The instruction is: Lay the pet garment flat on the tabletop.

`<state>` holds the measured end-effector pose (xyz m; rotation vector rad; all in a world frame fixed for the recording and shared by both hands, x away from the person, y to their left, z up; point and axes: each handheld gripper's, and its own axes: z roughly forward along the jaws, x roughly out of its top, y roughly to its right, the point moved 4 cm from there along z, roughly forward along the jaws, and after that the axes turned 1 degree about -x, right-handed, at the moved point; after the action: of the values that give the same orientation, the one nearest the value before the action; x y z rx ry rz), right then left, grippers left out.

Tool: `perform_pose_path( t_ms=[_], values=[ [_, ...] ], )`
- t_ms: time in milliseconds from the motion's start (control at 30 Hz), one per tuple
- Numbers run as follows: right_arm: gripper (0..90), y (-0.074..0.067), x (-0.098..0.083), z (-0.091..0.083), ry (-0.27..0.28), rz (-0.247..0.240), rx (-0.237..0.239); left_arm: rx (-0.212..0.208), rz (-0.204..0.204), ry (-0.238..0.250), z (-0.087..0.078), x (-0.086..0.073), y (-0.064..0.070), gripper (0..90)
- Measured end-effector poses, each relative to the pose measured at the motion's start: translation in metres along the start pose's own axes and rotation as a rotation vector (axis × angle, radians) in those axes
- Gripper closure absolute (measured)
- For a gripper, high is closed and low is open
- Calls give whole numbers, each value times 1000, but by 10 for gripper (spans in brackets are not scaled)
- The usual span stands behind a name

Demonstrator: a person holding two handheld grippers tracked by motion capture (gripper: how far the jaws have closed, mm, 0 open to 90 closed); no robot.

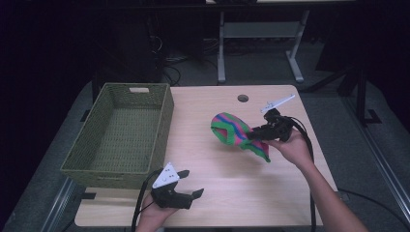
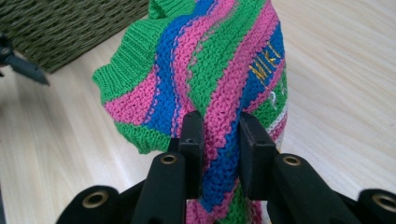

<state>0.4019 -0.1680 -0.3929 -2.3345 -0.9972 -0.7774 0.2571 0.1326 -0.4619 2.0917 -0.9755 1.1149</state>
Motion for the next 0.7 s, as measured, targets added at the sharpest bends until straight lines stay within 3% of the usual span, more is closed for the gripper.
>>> perform_pose_path(
  t_ms=[367, 700],
  values=[
    [731, -18, -18, -2, -6, -32, 17, 0, -13, 9, 0, 0, 0, 182],
    [731, -28, -37, 10, -51, -59, 19, 0, -16, 15, -1, 1, 0, 182]
  ],
)
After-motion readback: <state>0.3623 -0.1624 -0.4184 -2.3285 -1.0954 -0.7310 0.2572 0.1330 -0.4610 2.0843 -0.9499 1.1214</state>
